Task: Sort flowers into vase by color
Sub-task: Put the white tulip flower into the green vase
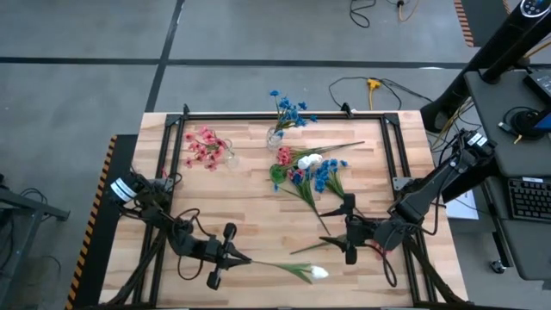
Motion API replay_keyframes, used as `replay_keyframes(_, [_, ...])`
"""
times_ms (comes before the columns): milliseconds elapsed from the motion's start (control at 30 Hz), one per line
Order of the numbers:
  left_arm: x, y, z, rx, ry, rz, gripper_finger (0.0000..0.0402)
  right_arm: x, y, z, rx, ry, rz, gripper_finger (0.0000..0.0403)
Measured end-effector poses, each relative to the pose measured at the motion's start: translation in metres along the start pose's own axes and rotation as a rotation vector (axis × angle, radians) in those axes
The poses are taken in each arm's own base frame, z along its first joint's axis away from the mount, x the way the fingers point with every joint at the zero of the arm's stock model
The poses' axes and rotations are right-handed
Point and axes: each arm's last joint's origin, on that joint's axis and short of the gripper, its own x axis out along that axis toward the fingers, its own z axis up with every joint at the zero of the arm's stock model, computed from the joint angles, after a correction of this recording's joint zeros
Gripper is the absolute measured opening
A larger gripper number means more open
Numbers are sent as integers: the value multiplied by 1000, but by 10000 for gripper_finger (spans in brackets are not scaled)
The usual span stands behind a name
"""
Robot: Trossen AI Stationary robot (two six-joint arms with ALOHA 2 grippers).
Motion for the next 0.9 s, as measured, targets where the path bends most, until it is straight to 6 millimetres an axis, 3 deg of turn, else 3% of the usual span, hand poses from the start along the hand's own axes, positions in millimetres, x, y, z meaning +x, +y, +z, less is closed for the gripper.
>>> replay_keyframes(300, [9,-1,8,96,-52,91,0,10,1,-6,9,-37,0,286])
replay_keyframes(667, [28,-6,22,196,-108,148,0,47,19,-6,-59,-306,60,286])
replay_keyframes(900, [39,-6,32,219,-134,272,0,75,25,-12,5,-508,35,286])
